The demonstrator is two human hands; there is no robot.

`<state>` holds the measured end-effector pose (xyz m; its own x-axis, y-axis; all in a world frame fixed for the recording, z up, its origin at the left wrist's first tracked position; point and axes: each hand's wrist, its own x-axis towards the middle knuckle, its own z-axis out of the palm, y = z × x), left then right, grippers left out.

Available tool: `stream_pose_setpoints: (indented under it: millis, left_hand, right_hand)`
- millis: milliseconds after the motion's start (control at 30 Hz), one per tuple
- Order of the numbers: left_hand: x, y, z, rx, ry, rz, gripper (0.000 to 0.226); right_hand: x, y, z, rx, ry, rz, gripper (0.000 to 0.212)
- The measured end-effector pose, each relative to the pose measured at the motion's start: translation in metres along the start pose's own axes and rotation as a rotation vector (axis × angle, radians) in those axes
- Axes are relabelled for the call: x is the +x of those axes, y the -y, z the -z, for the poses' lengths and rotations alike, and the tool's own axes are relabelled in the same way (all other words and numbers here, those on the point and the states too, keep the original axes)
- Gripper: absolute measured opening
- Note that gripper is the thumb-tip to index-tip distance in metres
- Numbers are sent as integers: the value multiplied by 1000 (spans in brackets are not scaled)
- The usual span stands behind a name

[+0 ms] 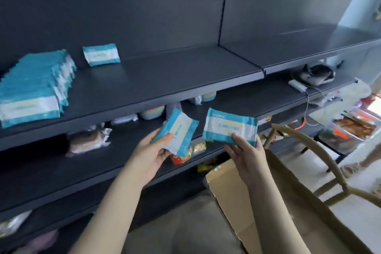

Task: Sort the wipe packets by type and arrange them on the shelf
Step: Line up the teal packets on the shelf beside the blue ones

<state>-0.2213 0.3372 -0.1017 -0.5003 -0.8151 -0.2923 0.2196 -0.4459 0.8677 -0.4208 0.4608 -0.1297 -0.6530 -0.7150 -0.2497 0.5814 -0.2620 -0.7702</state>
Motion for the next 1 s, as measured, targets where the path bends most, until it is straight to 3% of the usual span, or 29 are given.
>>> stream_pose_setpoints:
  millis: [167, 267, 367, 533, 700, 1000]
  left_hand:
    - [2, -63, 42, -49, -103, -142, 17]
    - [17, -89, 61, -65, -170, -194, 27]
    - [33, -108, 71, -128, -237, -228, 34]
    - [64, -127, 77, -149, -333, -274, 20]
    - [105, -139, 84, -191, -441, -310, 22]
    - [194, -164, 133, 44, -540, -354, 25]
  right_hand:
    - [24, 5, -85, -33, 221, -20, 38]
    - [43, 5, -124, -77, 305, -34, 33]
    - [68, 3, -153, -90, 312, -76, 28]
    - [118, 1, -190, -135, 357, -99, 30]
    - [162, -10, -216, -251, 441, -93, 29]
    - [229, -55, -273, -410, 333, -39, 16]
